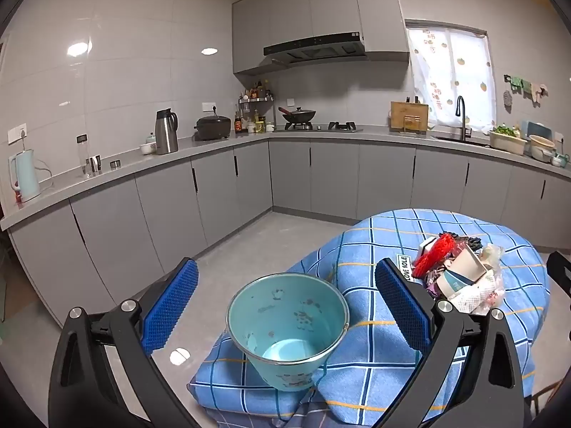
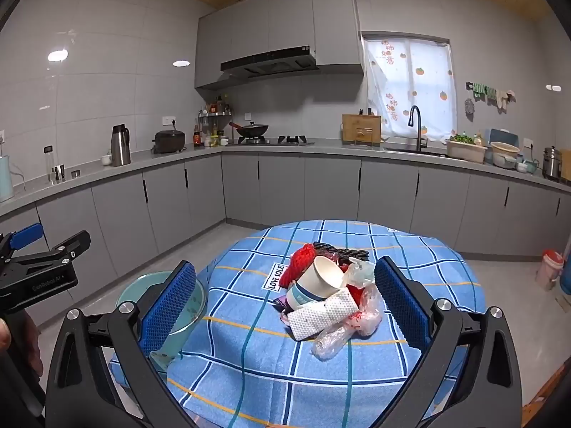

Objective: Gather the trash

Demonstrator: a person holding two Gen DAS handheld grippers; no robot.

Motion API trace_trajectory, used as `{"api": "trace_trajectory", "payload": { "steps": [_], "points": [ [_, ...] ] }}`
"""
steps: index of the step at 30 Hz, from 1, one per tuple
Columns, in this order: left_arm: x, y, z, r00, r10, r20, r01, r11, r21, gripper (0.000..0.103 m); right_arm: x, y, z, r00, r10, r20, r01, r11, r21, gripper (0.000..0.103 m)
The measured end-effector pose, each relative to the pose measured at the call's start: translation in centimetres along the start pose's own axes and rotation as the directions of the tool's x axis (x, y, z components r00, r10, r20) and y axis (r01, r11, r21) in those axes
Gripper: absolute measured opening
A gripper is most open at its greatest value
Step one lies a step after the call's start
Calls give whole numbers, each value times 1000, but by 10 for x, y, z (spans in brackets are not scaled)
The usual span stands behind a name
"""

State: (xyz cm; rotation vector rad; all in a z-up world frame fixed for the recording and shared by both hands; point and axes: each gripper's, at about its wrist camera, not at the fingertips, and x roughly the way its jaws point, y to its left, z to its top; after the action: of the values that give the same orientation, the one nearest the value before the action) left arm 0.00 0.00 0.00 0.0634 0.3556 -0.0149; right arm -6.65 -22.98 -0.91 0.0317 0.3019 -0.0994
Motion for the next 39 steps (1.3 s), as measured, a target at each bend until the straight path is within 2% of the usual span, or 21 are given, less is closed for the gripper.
{"api": "trace_trajectory", "payload": {
  "steps": [11,39],
  "points": [
    [-1,3,10,1000,-1,0,1,1000,-1,98,2,1,-1,1000,-1,0,1,1000,1,99],
    [-5,-1,2,1000,-4,11,3,1000,16,98,3,-3,0,1000,0,2,-1,1000,14,99]
  ]
}}
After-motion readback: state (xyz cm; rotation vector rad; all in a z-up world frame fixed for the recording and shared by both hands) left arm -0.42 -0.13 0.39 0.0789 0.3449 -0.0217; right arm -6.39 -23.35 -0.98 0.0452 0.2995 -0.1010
